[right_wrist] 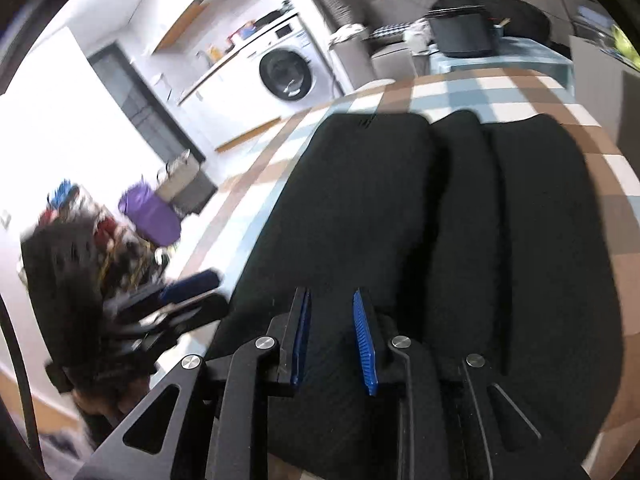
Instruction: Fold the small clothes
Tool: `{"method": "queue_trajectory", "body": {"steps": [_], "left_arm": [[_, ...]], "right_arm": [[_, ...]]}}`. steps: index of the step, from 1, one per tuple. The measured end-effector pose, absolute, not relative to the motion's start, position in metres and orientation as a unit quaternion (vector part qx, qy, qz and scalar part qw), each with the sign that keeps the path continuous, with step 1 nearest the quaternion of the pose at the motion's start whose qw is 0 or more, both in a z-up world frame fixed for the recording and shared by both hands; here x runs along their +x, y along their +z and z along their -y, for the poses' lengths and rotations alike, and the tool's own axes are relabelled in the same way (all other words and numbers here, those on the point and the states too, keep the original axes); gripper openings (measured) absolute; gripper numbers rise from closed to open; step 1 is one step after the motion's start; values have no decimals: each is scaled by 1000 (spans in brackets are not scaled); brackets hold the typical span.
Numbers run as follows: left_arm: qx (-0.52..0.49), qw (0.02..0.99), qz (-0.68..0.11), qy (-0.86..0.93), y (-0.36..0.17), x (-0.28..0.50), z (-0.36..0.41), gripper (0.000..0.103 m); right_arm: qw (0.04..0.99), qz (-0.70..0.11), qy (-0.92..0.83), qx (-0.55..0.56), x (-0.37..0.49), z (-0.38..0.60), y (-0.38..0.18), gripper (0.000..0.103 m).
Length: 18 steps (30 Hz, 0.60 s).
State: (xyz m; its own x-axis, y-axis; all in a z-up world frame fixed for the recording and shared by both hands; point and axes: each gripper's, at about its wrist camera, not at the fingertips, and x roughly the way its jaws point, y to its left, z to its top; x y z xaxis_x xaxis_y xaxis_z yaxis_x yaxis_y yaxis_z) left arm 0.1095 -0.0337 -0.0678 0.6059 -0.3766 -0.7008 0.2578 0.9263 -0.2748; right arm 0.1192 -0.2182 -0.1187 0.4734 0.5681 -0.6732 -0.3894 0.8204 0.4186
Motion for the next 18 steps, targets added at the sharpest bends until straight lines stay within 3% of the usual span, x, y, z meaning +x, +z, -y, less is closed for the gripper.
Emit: {"method": "queue_trajectory", "body": {"steps": [8, 10, 11, 18], "left_arm": [[-42, 889, -428, -159, -82, 94, 33, 30], [-47, 889, -428, -155, -82, 85, 28, 35], [-47, 888, -432, -152, -82, 82, 27, 42], [-37, 874, -458, -160, -90, 63, 24, 48]], "right_arm": [[845, -446, 287, 69, 103, 234, -140, 22], [845, -450, 278, 76, 97, 251, -140, 26], [849, -452, 263, 70, 93, 258, -139, 35], [851, -452, 263, 51, 70, 276, -141, 38]]}}
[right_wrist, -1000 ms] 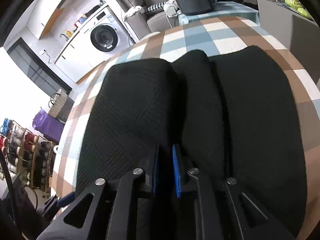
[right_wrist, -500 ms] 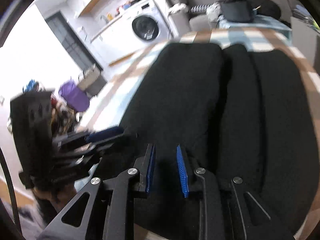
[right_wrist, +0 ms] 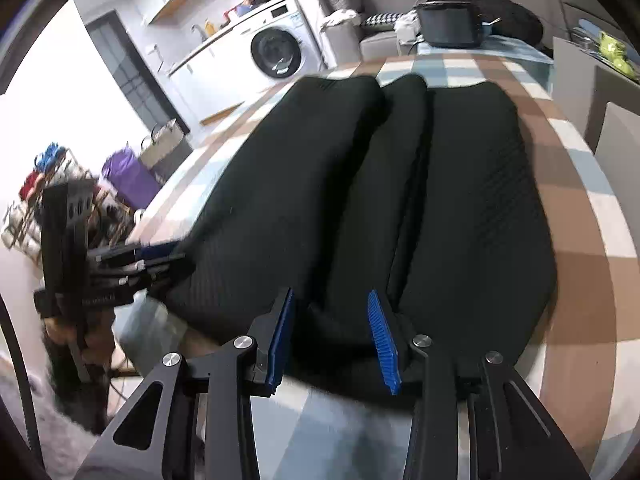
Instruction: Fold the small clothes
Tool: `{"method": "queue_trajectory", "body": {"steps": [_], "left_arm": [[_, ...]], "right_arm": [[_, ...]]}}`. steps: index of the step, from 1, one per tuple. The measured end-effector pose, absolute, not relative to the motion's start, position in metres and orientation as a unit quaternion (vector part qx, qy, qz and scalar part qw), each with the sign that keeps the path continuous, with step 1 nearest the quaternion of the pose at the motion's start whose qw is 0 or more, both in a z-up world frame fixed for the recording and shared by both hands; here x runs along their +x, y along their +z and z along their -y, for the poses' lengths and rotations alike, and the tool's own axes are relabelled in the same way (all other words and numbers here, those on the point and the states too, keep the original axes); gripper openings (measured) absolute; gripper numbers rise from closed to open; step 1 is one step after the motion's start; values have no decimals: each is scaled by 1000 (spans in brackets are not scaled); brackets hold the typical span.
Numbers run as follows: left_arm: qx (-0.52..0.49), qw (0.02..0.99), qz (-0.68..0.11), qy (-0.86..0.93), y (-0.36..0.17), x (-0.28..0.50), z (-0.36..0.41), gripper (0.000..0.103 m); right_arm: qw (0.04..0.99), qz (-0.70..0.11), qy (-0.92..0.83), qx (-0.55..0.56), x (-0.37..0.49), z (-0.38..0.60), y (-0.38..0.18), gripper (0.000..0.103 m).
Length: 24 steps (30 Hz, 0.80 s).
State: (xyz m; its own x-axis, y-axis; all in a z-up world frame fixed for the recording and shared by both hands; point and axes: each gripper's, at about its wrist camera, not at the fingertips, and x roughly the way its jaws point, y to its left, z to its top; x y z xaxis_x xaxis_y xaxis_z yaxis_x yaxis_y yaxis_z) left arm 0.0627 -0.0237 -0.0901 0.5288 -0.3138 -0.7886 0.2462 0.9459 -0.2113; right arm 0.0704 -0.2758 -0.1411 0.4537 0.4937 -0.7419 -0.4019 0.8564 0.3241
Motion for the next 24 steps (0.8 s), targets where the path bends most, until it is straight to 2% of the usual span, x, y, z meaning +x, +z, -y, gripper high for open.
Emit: {"method": "queue_trajectory", "body": {"steps": [3, 11, 16, 19, 21, 24], "left_arm": [[-22, 875, -458, -157, -88, 57, 28, 52], [-58, 876, -454, -148, -86, 63, 17, 53], [-83, 880, -447, -140, -84, 73, 9, 53], [-93, 881, -445, -133, -82, 82, 6, 54], [-98, 882, -445, -122, -80, 88, 5, 54], [-105, 885, -440, -113, -76, 94, 2, 54]], "right_arm": [[852, -451, 263, 48, 65, 282, -137, 39], [846, -445, 256, 142, 87, 305, -145, 39], [840, -448, 249, 178, 125, 292, -156, 33], [848, -451, 225, 164, 141, 281, -153, 9], [855, -441, 225, 153, 140, 278, -146, 5], [890, -381, 215, 127, 119, 288, -113, 4]]}}
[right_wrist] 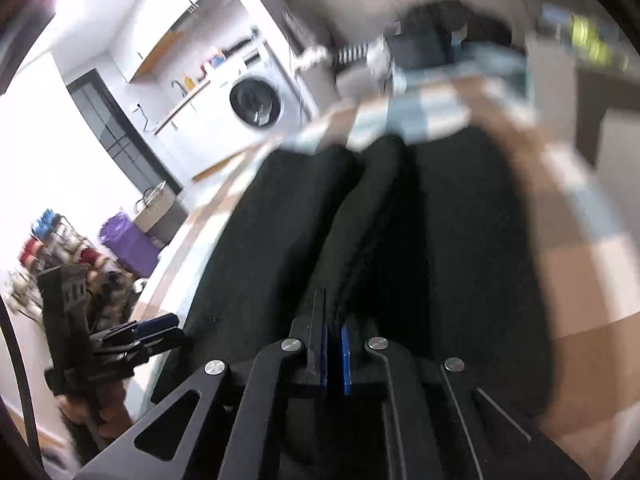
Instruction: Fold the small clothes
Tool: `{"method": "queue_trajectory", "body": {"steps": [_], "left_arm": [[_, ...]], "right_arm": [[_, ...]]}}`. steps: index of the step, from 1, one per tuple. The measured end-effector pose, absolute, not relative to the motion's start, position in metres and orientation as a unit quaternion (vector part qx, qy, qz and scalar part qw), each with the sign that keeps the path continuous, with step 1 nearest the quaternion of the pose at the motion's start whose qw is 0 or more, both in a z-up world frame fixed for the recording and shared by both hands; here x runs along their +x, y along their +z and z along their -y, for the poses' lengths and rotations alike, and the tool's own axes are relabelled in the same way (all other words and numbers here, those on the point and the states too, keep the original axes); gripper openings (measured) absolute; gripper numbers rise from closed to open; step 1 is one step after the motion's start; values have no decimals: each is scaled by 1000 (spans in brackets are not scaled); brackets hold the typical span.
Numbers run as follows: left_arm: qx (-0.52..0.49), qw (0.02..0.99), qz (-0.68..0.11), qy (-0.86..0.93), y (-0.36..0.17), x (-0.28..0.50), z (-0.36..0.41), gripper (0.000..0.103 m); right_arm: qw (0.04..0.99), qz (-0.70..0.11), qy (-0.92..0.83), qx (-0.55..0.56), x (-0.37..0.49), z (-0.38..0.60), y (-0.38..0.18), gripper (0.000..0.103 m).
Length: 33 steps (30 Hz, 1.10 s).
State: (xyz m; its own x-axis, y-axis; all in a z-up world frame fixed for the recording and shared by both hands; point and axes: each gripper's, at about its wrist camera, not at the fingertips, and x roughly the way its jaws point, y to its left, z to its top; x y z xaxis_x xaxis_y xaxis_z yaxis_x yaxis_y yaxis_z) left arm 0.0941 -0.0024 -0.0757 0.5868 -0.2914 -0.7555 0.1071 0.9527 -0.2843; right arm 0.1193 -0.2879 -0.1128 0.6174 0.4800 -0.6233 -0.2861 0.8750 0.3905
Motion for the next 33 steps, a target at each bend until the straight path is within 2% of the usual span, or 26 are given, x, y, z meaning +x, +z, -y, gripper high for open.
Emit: {"method": "queue_trajectory", "body": {"steps": [5, 7, 10, 12, 14, 16, 17, 19, 33], "left_arm": [[-126, 879, -448, -108, -81, 110, -1, 54], [-136, 874, -454, -111, -86, 121, 0, 54], [-154, 867, -458, -119, -90, 134, 1, 54], [-168, 866, -454, -125, -92, 142, 4, 47], [-186, 860, -457, -133, -96, 153, 7, 25], [-193, 859, -457, -131, -98, 159, 10, 20], [-188, 863, -450, -130, -96, 160, 13, 14], [-173, 872, -441, -125, -94, 159, 15, 12], [-181, 888, -418, -56, -89, 117, -53, 11]], "right_arm": [[889, -419, 150, 105, 119, 307, -126, 5], [873, -448, 145, 128, 121, 313, -143, 8], [875, -440, 151, 134, 115, 319, -140, 16], [877, -432, 152, 143, 109, 325, -136, 33], [879, -429, 148, 144, 107, 328, -135, 39], [877, -435, 144, 146, 103, 332, -139, 39], [875, -438, 142, 147, 102, 333, -141, 39], [874, -443, 136, 150, 102, 336, -144, 39], [856, -448, 207, 152, 104, 295, -148, 40]]}}
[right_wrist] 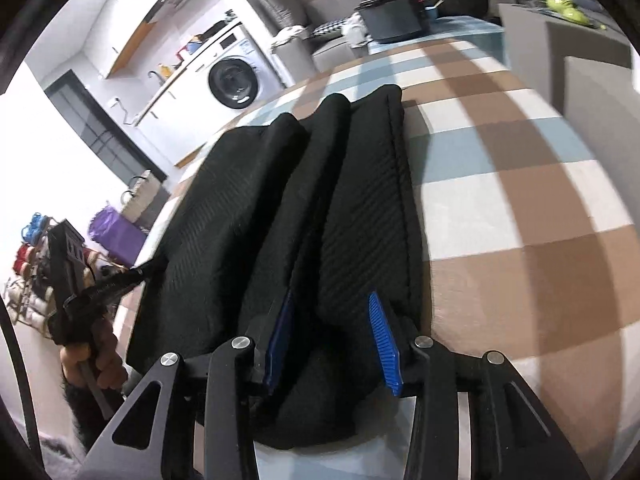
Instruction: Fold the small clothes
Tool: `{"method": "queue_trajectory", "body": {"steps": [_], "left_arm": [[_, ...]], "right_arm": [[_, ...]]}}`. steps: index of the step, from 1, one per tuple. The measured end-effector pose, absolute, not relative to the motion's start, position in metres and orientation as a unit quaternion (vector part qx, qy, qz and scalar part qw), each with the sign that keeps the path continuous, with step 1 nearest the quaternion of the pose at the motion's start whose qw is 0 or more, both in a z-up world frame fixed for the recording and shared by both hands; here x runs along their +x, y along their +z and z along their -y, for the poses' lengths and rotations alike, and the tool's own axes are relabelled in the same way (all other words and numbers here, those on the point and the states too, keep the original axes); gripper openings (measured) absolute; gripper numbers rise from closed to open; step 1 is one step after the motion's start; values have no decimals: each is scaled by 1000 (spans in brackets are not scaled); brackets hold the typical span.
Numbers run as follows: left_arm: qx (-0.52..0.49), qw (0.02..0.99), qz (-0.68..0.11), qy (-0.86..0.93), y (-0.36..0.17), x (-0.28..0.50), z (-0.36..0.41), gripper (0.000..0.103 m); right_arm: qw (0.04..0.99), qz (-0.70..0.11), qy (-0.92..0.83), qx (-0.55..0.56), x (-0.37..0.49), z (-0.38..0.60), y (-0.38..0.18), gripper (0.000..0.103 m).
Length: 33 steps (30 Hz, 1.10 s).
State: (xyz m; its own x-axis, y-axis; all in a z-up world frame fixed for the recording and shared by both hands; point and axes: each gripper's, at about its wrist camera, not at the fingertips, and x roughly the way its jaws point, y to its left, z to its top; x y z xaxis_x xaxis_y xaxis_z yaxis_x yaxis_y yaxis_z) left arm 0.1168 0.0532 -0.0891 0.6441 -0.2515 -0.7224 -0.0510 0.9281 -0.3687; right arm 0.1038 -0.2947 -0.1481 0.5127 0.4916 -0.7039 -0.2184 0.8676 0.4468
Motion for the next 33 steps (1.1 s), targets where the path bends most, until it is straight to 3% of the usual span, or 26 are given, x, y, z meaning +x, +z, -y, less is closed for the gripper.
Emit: {"method": "queue_trajectory", "body": {"steps": [4, 6, 8, 9, 11, 15, 17, 23, 28, 33], "left_arm": [[-171, 890, -420, -58, -86, 112, -59, 15], [-154, 893, -420, -52, -83, 109, -61, 25], [-149, 897, -413, -51, -80, 107, -61, 47], [-151, 899, -409, -52, -78, 105, -61, 49], [-153, 901, -403, -54, -76, 104, -63, 50], [-153, 900, -405, -51, -76, 106, -64, 51], [-158, 898, -407, -48, -76, 107, -65, 51], [-158, 900, -404, -49, -70, 104, -66, 51], [-156, 896, -412, -48, -74, 107, -63, 51], [-153, 897, -412, -52, -73, 107, -59, 51]], "right_arm": [[845, -447, 237, 171, 120, 280, -150, 40], [844, -445, 247, 171, 126, 274, -149, 40], [840, -440, 264, 175, 132, 269, -148, 40], [838, -441, 266, 179, 137, 268, -149, 40], [836, -444, 262, 187, 149, 266, -153, 36], [826, -460, 250, 210, 168, 267, -161, 12], [825, -460, 248, 216, 174, 267, -161, 6], [881, -375, 239, 160, 149, 271, -110, 4], [877, -424, 161, 157, 160, 295, -136, 4], [877, -420, 164, 168, 157, 297, -142, 4]]}}
